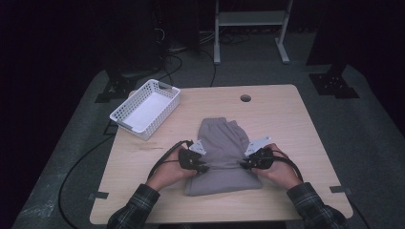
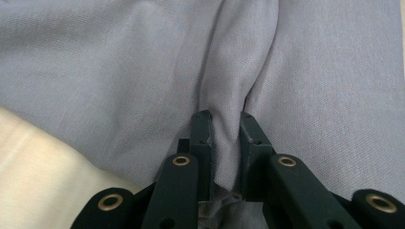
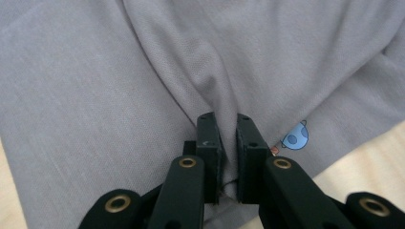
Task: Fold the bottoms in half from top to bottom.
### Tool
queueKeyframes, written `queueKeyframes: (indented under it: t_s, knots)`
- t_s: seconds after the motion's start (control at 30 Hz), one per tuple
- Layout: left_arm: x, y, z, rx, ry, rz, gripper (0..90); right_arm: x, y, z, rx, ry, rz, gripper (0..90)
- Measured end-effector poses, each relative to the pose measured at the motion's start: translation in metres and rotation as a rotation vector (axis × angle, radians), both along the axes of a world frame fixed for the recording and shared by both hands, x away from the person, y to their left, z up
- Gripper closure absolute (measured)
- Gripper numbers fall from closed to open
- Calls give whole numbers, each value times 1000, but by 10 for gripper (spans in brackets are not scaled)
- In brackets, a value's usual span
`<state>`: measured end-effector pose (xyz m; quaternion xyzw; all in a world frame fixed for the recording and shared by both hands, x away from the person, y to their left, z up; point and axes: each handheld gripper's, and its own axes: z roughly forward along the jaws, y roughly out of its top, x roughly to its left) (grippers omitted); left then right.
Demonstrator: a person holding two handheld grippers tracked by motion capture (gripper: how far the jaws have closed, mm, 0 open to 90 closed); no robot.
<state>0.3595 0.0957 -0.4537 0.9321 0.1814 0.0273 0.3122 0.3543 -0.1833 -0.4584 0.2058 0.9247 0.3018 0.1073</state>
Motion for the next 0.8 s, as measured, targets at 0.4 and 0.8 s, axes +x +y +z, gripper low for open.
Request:
queueKeyframes:
  t_s: [0.4, 0.8]
  knots:
    - [-41, -3, -1, -10, 35, -68, 784, -36, -7, 0, 6, 35, 67, 818]
    - [-46, 2, 19, -82, 1, -59, 807, -39, -18, 11, 100, 47, 64, 822]
